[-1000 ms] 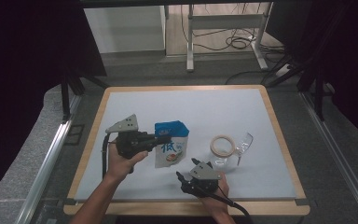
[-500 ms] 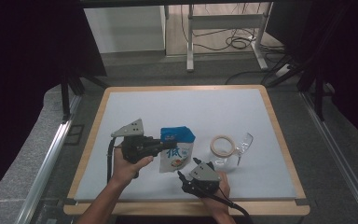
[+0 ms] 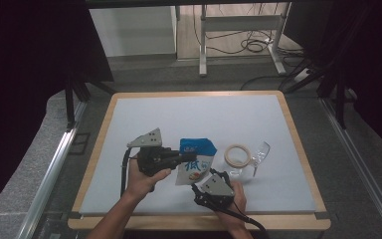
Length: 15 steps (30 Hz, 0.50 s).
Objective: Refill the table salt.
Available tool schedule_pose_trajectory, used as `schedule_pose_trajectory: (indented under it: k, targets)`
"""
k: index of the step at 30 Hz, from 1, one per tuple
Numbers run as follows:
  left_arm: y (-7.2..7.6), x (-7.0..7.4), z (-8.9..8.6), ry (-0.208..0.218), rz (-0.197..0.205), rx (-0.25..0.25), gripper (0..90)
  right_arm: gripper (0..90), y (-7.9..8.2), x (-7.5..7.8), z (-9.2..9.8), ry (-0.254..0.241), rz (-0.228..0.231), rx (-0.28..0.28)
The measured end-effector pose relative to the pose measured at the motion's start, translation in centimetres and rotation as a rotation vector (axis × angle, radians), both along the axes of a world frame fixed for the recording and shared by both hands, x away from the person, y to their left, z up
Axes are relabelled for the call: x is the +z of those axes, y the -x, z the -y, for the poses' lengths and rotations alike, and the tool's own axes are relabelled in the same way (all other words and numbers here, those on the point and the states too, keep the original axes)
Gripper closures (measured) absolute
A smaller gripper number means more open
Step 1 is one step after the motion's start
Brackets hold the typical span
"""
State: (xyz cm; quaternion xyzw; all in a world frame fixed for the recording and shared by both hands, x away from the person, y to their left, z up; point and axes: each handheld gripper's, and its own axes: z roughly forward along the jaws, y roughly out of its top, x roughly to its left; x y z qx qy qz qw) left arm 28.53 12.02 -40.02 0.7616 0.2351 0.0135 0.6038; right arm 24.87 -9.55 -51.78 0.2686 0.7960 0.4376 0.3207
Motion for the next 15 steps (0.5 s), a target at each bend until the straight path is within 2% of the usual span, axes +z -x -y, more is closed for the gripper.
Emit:
schedule_pose_trajectory:
  k: [7, 15]
  targets:
    - [-0.39, -0.13, 0.72, -0.008, -0.008, -0.006, 90.0, 30.2, -0.33, -0.29, 0.32, 0.014, 0.001, -0.007]
    - [-0.57, -0.11, 0.52, -0.005, -0.009, -0.005, 90.0, 29.8, -0.70, -0.75, 0.66, 0.033, -0.003, -0.027]
